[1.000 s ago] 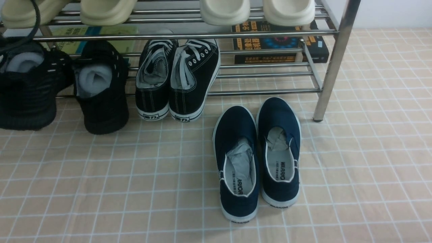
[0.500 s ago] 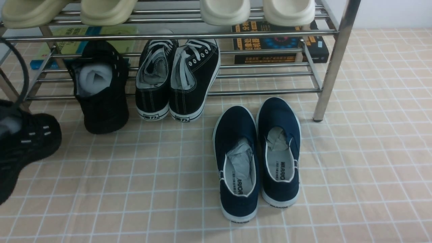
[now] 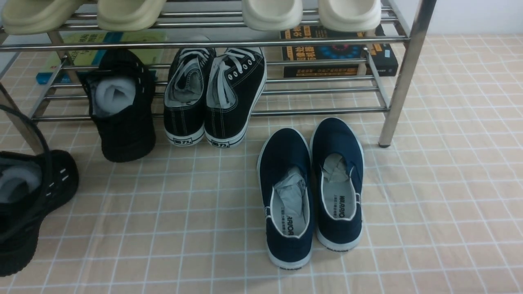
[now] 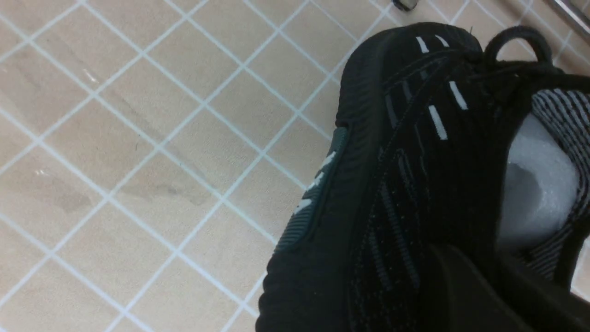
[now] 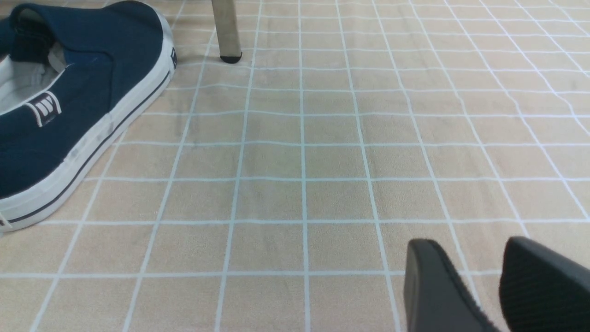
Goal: Take the shoes off the shelf from the light coffee tablecloth by hand.
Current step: 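Set the held shoe down on the floor in front of the rack with the left gripper, then grasp the leftmost shoe on the bottom shelf of the shoe rack with the left gripper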
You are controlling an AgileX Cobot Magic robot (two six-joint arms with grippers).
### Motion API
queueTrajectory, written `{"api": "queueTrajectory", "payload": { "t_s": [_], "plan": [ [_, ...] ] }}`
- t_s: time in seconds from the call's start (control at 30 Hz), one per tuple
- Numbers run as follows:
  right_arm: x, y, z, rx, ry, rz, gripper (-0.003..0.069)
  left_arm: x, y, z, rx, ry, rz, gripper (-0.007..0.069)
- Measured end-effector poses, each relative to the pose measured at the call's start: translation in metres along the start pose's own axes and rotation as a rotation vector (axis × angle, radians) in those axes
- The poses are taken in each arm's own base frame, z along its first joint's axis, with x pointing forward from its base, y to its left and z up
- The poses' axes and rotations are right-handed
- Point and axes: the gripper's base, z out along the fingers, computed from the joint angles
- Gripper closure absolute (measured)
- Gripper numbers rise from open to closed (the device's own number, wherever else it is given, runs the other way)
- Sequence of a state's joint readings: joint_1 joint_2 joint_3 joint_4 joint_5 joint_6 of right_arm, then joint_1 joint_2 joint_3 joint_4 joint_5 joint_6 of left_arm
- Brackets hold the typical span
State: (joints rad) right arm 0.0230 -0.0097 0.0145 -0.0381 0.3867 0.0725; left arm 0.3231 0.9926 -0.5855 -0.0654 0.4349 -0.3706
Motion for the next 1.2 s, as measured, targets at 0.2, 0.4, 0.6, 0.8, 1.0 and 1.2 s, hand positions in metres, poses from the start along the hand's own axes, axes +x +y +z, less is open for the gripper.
{"api": "queueTrajectory", "payload": {
  "t_s": [0.2,0.4,0.6,0.8,1.0,1.2],
  "plan": [
    [0.000,0.000,0.000,0.000,0.000,0.000,0.0420,0.020,0.011,0.010,-0.018,0.012,0.017,0.0592],
    [0.000,0.000,0.000,0.000,0.000,0.000,0.0420,0.025,0.016,0.011,-0.056,0.035,0.085,0.0561],
    [0.000,0.000,0.000,0.000,0.000,0.000,0.0420,0.023,0.016,0.009,-0.079,0.051,0.119,0.0433],
    [0.000,0.000,0.000,0.000,0.000,0.000,0.0420,-0.013,0.000,-0.017,-0.104,0.085,0.105,0.0304],
    [0.000,0.000,0.000,0.000,0.000,0.000,0.0420,-0.058,-0.028,-0.035,-0.042,0.089,0.030,0.0325],
    [0.000,0.000,0.000,0.000,0.000,0.000,0.0420,-0.080,-0.052,-0.004,0.049,0.286,0.042,0.0503]
  ]
}}
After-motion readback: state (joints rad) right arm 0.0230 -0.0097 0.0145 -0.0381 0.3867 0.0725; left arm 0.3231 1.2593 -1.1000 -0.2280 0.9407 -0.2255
